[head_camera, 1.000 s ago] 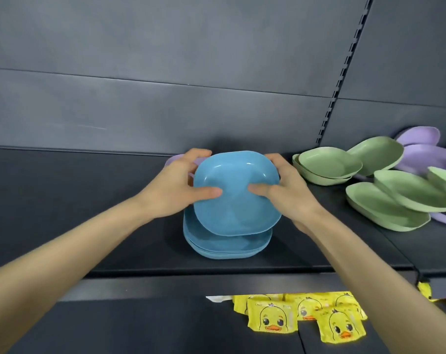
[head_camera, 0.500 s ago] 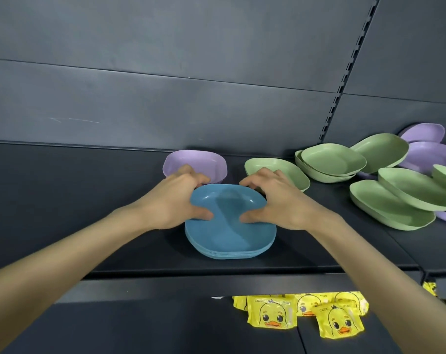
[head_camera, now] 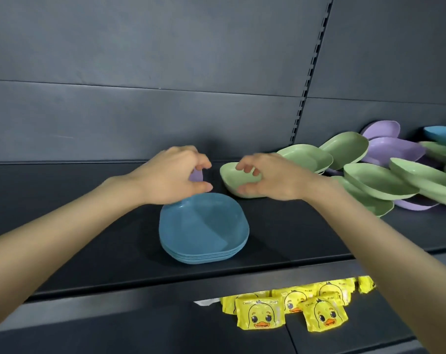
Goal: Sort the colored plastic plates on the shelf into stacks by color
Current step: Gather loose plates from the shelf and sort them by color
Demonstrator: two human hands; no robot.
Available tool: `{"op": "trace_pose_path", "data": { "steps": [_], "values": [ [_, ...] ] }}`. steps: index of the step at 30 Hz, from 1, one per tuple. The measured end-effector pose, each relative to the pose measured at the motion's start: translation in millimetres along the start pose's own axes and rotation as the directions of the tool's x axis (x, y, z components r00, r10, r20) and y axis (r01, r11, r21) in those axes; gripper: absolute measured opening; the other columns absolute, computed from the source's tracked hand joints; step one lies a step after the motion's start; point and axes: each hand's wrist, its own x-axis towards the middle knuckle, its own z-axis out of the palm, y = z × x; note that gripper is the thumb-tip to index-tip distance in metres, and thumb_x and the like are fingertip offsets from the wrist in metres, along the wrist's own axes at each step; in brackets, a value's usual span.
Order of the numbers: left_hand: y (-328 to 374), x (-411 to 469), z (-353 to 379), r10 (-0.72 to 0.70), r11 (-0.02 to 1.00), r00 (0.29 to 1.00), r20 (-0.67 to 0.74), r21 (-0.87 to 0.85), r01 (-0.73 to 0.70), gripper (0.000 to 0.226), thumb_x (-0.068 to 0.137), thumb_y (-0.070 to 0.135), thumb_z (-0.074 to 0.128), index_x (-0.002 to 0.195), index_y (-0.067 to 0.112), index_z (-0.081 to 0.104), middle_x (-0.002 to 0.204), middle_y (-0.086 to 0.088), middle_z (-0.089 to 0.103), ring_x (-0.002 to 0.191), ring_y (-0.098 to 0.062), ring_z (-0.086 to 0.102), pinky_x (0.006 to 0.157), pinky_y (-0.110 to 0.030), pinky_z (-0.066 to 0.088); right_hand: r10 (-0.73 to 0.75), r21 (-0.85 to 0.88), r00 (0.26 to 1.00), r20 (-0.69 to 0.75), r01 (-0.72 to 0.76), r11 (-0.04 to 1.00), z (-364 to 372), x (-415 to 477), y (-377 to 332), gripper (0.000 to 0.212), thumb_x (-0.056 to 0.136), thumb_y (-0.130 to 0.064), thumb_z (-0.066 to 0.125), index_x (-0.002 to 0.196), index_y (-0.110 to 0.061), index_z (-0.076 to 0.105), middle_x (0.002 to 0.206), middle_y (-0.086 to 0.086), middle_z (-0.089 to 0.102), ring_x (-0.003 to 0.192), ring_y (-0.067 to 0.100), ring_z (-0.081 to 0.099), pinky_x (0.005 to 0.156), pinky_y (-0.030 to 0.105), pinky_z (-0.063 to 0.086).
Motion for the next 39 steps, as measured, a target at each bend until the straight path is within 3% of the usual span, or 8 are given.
{"op": "trace_pose_path", "data": {
  "steps": [8, 13, 19, 24, 28, 31, 34, 39],
  "values": [
    [68, 56, -12, 0.096, 0.993, 0.991, -0.089, 0.080, -0.089, 0.047, 0.089, 0.038, 0.057, 0.132, 0.022, 0.049, 0.130, 0.000, 0.052, 0.120, -0.021, 0.047, 0.100, -0.035, 0.038, 0.075, -0.051, 0.981, -0.180, -0.085, 0.995, -61, -32, 67, 0.046, 0.088, -0.034, 0.061, 0.129, -0.017, 0.052, 0.132, 0.001, 0.055, 0.123, 0.021, 0.047, 0.092, 0.028, 0.036],
    [133, 83, 2, 0.082, 0.994, 0.990, -0.116, 0.087, -0.072, 0.048, 0.088, 0.042, 0.057, 0.132, 0.026, 0.047, 0.129, 0.002, 0.052, 0.119, -0.022, 0.048, 0.100, -0.039, 0.040, 0.104, -0.094, 0.970, -0.220, -0.127, 0.987, -94, -73, 126, 0.044, 0.087, -0.035, 0.061, 0.127, -0.019, 0.052, 0.130, 0.003, 0.055, 0.122, 0.024, 0.047, 0.096, 0.034, 0.040],
    [215, 107, 33, 0.035, 0.999, 0.992, -0.120, 0.017, -0.033, 0.042, 0.087, 0.041, 0.058, 0.126, 0.028, 0.050, 0.120, 0.004, 0.055, 0.114, -0.020, 0.050, 0.096, -0.037, 0.041, 0.078, -0.087, 0.966, -0.245, -0.102, 0.991, -113, -121, 198, 0.039, 0.087, -0.033, 0.062, 0.122, -0.016, 0.056, 0.111, 0.003, 0.057, 0.107, 0.020, 0.049, 0.079, 0.022, 0.033],
    [257, 126, 55, -0.025, 1.000, 0.995, -0.093, -0.019, 0.023, 0.046, 0.087, 0.044, 0.056, 0.130, 0.030, 0.047, 0.125, 0.006, 0.054, 0.117, -0.018, 0.049, 0.097, -0.039, 0.042, 0.103, -0.030, 0.976, -0.194, -0.110, 0.993, -122, -147, 249, 0.033, 0.088, -0.029, 0.061, 0.116, -0.012, 0.060, 0.107, 0.003, 0.059, 0.100, 0.021, 0.053, 0.076, 0.027, 0.038],
    [274, 148, 66, -0.066, 0.997, 0.996, -0.067, -0.047, 0.063, 0.043, 0.085, 0.045, 0.056, 0.125, 0.030, 0.050, 0.123, 0.007, 0.055, 0.117, -0.019, 0.050, 0.095, -0.043, 0.044, 0.126, -0.021, 0.974, -0.190, -0.133, 0.991, -124, -151, 285, 0.033, 0.088, -0.030, 0.061, 0.118, -0.015, 0.059, 0.119, 0.003, 0.060, 0.112, 0.021, 0.051, 0.082, 0.028, 0.038],
    [284, 165, 75, -0.071, 0.997, 0.997, -0.028, -0.026, 0.070, 0.042, 0.087, 0.042, 0.057, 0.125, 0.025, 0.051, 0.119, 0.004, 0.057, 0.114, -0.020, 0.051, 0.094, -0.036, 0.042, 0.136, -0.012, 0.974, -0.179, -0.140, 0.990, -123, -147, 310, 0.038, 0.088, -0.032, 0.062, 0.122, -0.016, 0.057, 0.125, 0.002, 0.057, 0.116, 0.020, 0.049, 0.089, 0.028, 0.038],
    [289, 184, 83, -0.090, 0.996, 0.996, -0.002, -0.029, 0.090, 0.042, 0.087, 0.043, 0.057, 0.124, 0.023, 0.051, 0.118, 0.004, 0.056, 0.114, -0.016, 0.049, 0.079, -0.028, 0.037, 0.158, 0.000, 0.978, -0.140, -0.160, 0.987, -120, -138, 334, 0.044, 0.087, -0.038, 0.062, 0.125, -0.017, 0.054, 0.128, 0.001, 0.055, 0.117, 0.020, 0.049, 0.094, 0.030, 0.040],
    [277, 211, 101, -0.202, 0.979, 0.977, 0.061, -0.017, 0.204, 0.056, 0.081, 0.053, 0.061, 0.121, 0.017, 0.047, 0.114, 0.001, 0.052, 0.109, -0.021, 0.052, 0.078, -0.031, 0.039, 0.145, 0.024, 0.988, -0.056, -0.144, 0.989, -116, -116, 362, 0.051, 0.082, -0.040, 0.068, 0.126, -0.017, 0.053, 0.123, -0.005, 0.053, 0.106, 0.011, 0.045, 0.079, 0.020, 0.032]
  ]
}}
